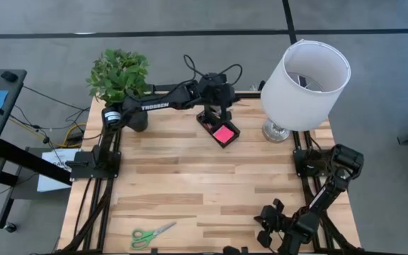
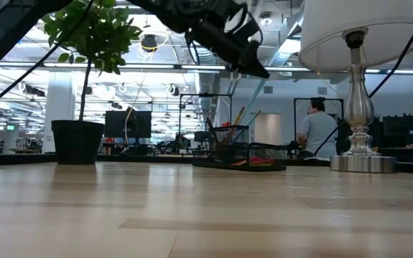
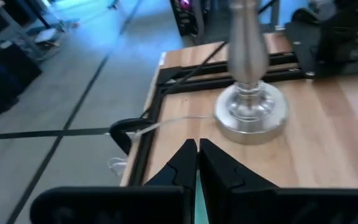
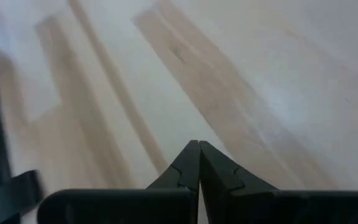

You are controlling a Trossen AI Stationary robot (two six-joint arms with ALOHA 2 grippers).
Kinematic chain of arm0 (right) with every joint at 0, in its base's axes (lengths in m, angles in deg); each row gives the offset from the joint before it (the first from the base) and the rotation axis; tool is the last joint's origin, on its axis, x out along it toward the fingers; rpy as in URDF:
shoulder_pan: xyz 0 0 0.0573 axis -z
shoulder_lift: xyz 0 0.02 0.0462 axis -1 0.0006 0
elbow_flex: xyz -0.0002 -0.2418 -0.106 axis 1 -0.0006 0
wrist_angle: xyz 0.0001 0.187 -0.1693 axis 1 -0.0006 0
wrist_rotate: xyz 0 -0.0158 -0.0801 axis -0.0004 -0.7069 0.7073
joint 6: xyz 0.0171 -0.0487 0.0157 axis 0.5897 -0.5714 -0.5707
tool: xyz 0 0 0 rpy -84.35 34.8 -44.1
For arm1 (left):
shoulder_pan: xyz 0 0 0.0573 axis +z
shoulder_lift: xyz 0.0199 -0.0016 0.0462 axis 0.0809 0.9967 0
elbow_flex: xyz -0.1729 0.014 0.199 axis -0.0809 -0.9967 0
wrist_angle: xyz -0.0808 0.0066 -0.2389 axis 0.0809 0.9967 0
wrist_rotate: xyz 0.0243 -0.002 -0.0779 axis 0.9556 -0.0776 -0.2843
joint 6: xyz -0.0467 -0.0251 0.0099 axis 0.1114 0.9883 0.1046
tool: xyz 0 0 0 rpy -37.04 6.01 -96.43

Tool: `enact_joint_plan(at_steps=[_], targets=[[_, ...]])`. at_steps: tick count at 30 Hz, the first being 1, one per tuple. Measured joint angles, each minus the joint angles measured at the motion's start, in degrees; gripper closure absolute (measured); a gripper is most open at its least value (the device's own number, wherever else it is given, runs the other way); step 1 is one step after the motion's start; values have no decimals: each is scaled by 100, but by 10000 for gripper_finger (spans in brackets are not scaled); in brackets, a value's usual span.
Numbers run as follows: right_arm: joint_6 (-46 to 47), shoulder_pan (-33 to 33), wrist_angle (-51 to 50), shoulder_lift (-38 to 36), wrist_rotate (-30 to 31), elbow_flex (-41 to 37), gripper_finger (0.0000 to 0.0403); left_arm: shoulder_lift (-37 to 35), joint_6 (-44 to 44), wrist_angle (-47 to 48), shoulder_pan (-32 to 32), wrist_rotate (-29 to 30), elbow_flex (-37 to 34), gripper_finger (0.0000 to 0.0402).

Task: Pick and place office supplies into organizer
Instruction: Put the blue pen into the desk organizer, then put the green scissors into the desk organizer

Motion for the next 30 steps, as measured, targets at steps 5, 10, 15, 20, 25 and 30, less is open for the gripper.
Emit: enact_joint_plan(at_steps=[5,10,15,20,25,30], targets=[[-371,-43,306,0,305,0,403,-4,3,-418,140,111,-319,401],[-458,-25,418,0,306,0,403,-11,-82,-386,245,316,-808,401],[-468,-30,414,0,288,0,403,-11,151,-1001,333,534,-1346,401],[-538,-4,399,0,286,0,403,-11,341,-879,299,969,-1444,393],[-764,92,413,0,281,0,403,-11,271,-617,155,1386,-1444,366],[-769,212,420,0,242,0,403,-11,129,-601,-23,1527,-1444,321]])
